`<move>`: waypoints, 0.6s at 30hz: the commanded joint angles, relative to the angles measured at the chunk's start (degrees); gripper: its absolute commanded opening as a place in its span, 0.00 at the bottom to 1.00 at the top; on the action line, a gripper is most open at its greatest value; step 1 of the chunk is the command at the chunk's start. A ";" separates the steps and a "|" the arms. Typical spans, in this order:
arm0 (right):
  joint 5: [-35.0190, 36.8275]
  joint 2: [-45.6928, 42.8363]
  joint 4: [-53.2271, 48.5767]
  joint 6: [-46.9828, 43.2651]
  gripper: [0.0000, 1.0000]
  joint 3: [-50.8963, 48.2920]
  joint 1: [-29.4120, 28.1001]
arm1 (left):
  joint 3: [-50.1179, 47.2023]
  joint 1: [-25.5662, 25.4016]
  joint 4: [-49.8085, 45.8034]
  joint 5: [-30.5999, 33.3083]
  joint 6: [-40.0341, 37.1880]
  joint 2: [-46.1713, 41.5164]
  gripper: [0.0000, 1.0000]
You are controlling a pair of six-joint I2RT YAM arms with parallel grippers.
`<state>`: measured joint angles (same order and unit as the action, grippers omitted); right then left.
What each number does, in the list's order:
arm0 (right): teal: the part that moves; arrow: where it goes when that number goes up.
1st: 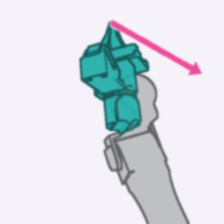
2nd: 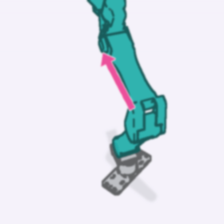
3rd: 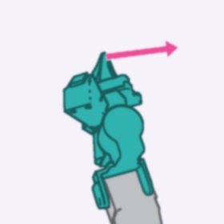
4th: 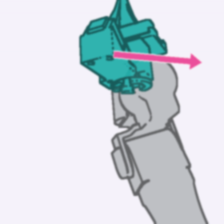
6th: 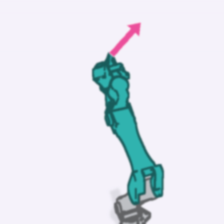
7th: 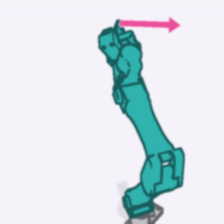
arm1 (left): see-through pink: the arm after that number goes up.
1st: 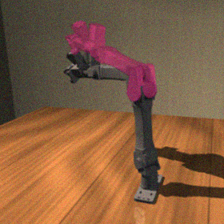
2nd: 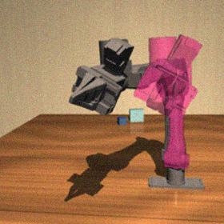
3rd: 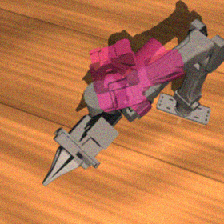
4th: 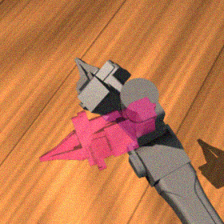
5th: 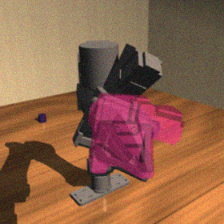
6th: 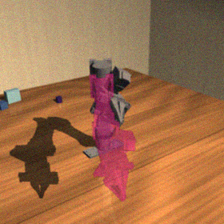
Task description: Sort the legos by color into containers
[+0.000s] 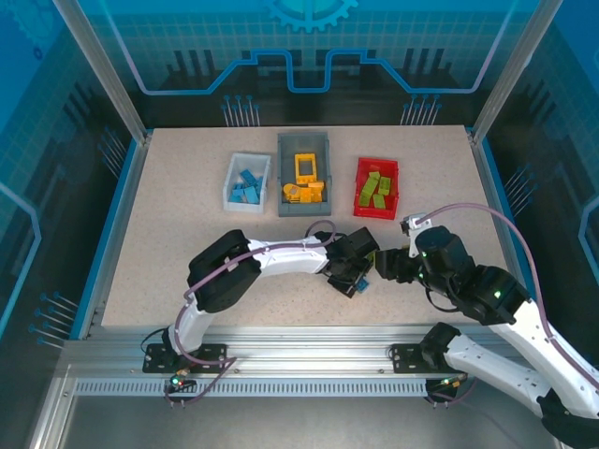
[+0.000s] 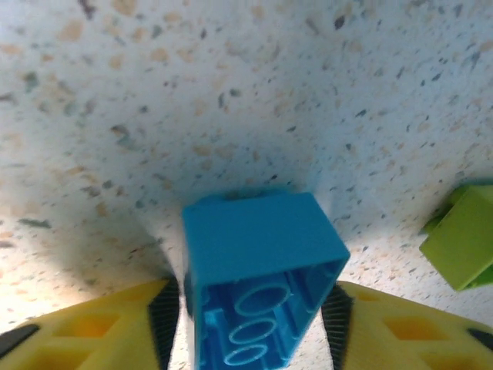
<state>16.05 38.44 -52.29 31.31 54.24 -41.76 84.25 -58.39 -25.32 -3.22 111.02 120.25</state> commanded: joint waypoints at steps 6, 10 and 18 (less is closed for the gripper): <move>1.63 -1.56 -1.91 0.97 0.66 0.59 -0.91 | -0.67 1.00 -0.97 0.45 1.04 0.53 0.32; 2.80 -2.72 -3.28 1.32 0.67 0.08 -0.93 | -6.23 1.73 0.59 4.49 -0.45 -5.49 0.28; -16.85 -8.77 7.03 -4.33 0.67 -9.41 -1.24 | -20.49 8.00 0.34 10.43 -10.24 -24.98 0.25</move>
<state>9.72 31.57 -50.41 30.17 48.12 -42.02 67.02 -52.86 -23.24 3.11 106.45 102.78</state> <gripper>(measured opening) 0.675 0.331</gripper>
